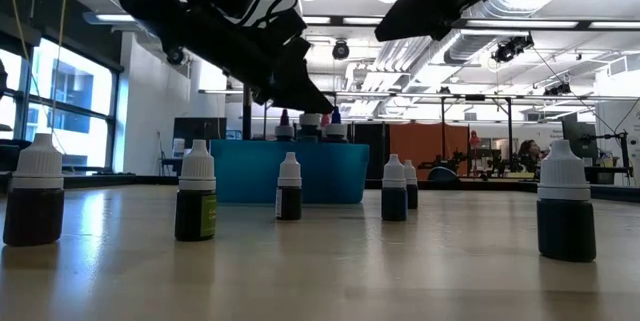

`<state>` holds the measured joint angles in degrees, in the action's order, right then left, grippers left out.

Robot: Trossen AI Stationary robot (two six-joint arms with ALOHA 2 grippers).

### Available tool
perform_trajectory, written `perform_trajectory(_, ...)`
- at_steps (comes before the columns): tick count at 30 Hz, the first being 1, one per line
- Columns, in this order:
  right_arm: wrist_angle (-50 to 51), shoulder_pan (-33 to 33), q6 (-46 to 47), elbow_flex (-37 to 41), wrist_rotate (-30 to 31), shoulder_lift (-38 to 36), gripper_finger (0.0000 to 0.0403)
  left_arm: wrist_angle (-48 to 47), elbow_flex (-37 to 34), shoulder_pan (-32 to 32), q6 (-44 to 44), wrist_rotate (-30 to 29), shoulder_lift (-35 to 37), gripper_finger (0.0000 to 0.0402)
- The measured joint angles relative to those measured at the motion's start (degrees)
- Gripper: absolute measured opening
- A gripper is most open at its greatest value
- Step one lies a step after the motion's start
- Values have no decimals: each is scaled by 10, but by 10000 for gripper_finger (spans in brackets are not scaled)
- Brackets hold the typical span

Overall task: Pick & Place food coloring
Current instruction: Put the large black food coloring bottle into the blue container, then put the small black food coloring bottle into the blue container

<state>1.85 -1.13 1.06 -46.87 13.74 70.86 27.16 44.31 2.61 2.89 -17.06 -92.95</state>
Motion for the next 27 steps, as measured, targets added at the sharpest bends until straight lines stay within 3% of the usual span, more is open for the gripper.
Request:
perform_trajectory(9,10,0,-1,-1,-19,3,76,3,0,0,-13,3,3,124)
perform_trajectory(17,1,0,-26,-1,-88,44,89,-5,0,-41,-58,30,122,126)
perform_trajectory(21,1,0,-26,-1,-132,75,94,-85,0,-72,-76,28,213,127)
perform_trajectory(27,27,0,7,-1,-220,131,95,-301,0,-112,-28,38,324,127)
